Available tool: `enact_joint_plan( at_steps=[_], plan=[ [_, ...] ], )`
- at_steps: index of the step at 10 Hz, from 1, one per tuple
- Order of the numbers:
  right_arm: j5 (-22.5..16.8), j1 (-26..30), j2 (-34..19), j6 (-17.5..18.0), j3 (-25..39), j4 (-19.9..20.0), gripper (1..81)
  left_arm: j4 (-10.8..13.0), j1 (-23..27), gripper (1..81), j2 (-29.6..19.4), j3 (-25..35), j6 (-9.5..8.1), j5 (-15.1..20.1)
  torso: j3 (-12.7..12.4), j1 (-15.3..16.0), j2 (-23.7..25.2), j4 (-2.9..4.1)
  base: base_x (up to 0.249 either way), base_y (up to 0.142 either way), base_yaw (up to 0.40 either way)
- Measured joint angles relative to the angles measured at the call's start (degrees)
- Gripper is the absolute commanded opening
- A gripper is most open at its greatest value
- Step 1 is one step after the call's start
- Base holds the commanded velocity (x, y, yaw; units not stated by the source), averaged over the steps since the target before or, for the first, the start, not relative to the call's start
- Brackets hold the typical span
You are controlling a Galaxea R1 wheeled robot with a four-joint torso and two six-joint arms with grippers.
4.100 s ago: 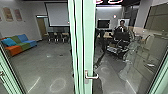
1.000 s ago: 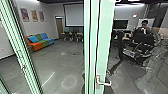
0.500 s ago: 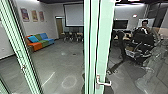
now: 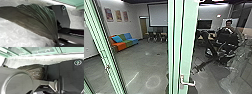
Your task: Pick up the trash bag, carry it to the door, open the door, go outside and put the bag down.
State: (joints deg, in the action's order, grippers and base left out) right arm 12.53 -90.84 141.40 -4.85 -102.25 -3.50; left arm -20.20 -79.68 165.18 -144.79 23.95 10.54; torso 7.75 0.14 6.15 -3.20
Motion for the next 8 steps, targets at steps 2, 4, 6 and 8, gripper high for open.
enact_joint_plan(
  at_steps=[2,4,6,8],
  plan=[
    [2.49,-1.18,-6.45,0.0,5.62,0.06,81.1,0.0,0.02,1.0,0.06,-0.02,0.0,-0.02,0.0,0.0,0.0,0.0,0.0,0.0,0.0],
    [4.77,-1.71,-10.52,0.0,12.09,0.11,81.1,0.02,0.02,1.0,0.12,-0.02,0.0,-0.02,0.0,0.0,0.0,0.0,0.0,0.0,0.0],
    [7.14,-1.68,-15.17,0.0,18.05,0.15,81.1,0.02,0.02,1.0,0.22,0.0,0.0,-0.02,0.0,0.0,0.0,0.0,0.0,0.0,0.0],
    [8.83,-1.33,-19.54,0.0,23.43,0.26,81.1,0.02,0.02,1.0,0.22,0.0,0.0,0.0,0.0,0.0,0.0,0.0,0.0,0.0,0.0]
  ],
)
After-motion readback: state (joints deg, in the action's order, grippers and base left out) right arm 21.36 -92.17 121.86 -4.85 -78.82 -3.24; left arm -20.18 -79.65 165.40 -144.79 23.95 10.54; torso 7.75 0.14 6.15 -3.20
